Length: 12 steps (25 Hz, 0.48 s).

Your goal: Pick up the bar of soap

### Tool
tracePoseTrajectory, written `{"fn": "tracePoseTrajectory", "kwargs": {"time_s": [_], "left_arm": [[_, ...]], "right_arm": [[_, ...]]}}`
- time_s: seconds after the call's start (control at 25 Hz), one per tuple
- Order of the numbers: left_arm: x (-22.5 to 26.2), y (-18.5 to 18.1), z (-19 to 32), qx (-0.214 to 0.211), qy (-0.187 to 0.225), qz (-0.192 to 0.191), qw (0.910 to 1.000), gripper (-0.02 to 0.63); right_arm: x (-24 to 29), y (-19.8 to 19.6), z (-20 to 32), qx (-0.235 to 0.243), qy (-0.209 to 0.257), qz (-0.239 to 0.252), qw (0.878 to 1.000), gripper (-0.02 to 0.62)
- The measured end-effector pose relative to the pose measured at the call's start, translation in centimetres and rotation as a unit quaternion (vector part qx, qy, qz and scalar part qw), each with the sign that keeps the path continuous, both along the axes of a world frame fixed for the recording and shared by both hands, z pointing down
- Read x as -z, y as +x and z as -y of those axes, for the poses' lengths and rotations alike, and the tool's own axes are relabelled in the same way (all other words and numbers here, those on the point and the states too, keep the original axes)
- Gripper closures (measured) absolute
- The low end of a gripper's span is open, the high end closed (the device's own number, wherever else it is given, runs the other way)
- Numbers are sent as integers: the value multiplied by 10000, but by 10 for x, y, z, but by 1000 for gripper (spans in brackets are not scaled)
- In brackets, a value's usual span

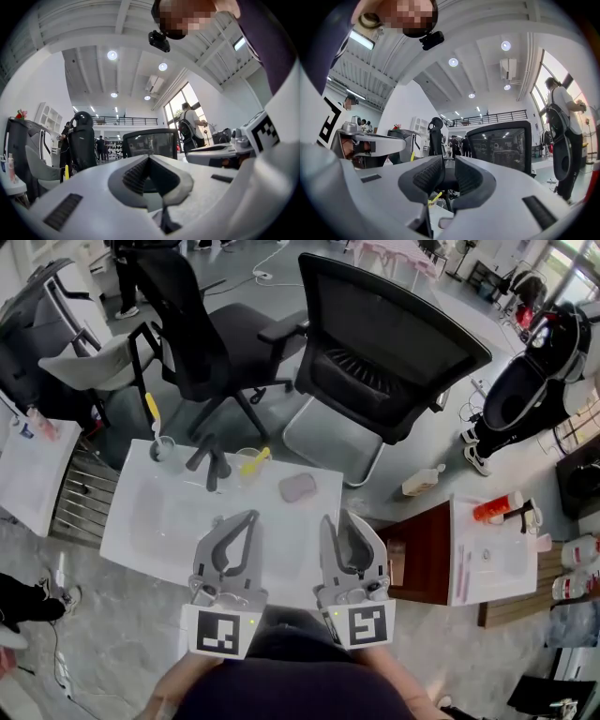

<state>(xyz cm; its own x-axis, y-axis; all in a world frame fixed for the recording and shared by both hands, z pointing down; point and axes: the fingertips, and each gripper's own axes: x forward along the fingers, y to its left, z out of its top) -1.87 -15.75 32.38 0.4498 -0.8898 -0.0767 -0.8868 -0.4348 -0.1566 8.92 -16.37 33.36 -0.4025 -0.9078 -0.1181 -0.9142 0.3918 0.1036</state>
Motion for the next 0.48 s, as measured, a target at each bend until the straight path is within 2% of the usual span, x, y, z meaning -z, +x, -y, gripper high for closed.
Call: {"fn": "tracePoseTrajectory", "kwargs": {"time_s": [0.48], "left_arm": [[0, 4, 35, -155, 7, 95, 9998, 607]], "right_arm": [[-16, -4, 34, 69, -136, -247, 9996, 514]]}}
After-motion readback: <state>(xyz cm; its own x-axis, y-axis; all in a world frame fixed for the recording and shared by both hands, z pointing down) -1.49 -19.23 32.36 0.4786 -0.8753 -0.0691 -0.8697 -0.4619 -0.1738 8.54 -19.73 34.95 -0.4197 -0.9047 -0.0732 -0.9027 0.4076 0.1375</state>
